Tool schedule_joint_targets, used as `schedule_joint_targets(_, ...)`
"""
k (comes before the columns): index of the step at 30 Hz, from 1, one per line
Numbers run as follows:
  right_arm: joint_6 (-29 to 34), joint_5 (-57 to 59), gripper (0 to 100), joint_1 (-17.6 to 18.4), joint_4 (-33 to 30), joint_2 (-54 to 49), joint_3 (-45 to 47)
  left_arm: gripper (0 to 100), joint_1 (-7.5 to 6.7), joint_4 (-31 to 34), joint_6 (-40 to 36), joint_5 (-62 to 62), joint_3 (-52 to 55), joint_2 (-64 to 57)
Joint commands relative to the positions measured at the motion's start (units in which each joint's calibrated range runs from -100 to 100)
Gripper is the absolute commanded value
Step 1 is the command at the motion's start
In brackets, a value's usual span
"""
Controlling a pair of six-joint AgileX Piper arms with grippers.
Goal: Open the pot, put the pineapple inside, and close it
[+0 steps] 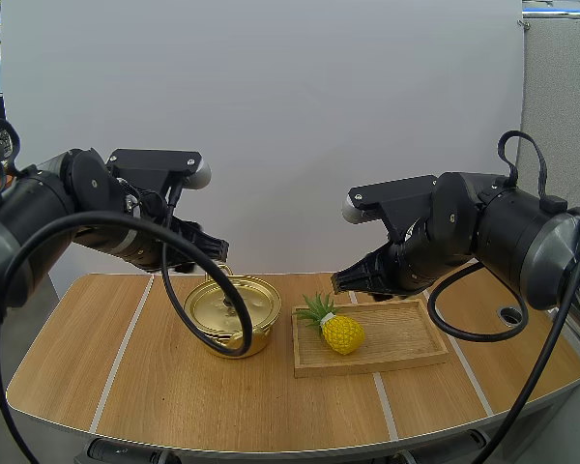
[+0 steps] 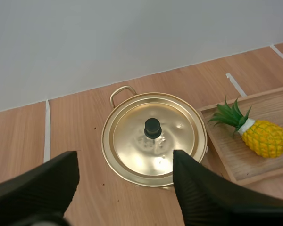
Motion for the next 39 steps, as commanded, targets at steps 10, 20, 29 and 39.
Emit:
schedule_joint_targets(10,-0.45,-2.19,100,-0.23,0.15,-0.83,-0.32,100,-0.04,-2.49,9.32,5.56,0.02,5.36)
schedule_joint_targets(20,-0.45,-4.55,100,-0.23,0.15,-0.83,-0.32,100,-0.04,-10.33,19.68,3.09,-2.49,12.72)
schedule_joint_targets(29,-0.45,-5.55,100,-0.23,0.15,-0.83,-0.32,100,-0.13,-10.72,20.89,2.94,-11.39,26.90)
schedule_joint_targets(39,-0.45,-5.52,100,-0.23,0.15,-0.71,-0.32,100,-0.13,-11.16,21.66,2.94,-19.78,42.05)
